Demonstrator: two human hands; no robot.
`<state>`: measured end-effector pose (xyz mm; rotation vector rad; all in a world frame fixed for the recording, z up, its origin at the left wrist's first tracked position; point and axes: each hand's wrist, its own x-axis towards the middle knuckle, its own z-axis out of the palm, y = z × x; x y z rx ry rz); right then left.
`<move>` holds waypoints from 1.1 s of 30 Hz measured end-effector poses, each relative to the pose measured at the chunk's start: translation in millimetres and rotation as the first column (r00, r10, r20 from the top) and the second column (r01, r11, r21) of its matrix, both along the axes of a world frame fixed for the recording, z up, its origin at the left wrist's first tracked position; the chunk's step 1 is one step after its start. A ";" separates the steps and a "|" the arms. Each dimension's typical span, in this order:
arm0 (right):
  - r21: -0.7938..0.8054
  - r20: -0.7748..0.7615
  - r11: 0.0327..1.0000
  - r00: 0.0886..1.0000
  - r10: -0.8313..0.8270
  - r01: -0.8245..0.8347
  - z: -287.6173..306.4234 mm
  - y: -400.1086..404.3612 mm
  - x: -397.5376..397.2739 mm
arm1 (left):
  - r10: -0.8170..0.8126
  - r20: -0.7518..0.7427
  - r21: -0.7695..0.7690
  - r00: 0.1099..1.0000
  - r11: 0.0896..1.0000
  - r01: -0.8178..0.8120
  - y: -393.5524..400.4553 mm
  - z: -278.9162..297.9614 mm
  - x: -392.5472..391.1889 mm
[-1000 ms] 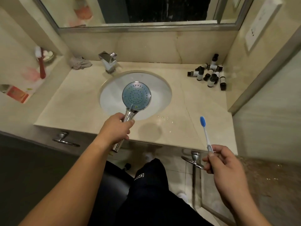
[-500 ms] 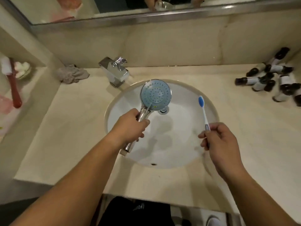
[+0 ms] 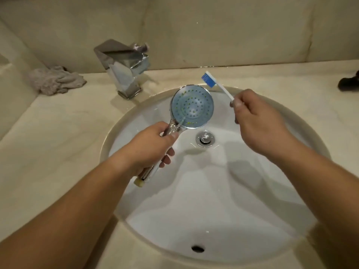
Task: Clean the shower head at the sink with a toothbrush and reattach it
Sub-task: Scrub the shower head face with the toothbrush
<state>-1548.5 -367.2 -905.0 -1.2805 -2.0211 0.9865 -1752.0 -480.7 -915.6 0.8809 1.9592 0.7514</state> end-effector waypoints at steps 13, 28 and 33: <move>0.120 0.131 0.993 0.991 0.008 -0.024 -28.5 -20.5 -15.7 | -0.029 0.092 0.087 0.995 0.996 0.021 -3.0 -21.7 -24.0; 0.234 0.220 0.966 0.974 0.054 -0.107 -30.1 -38.4 -4.8 | -0.030 0.106 0.070 0.994 0.997 0.022 -17.4 -16.0 -21.0; 0.250 0.224 0.963 0.973 0.048 -0.105 -28.0 -40.3 -3.6 | -0.017 0.121 0.064 0.993 0.998 0.009 -18.2 -14.1 -20.1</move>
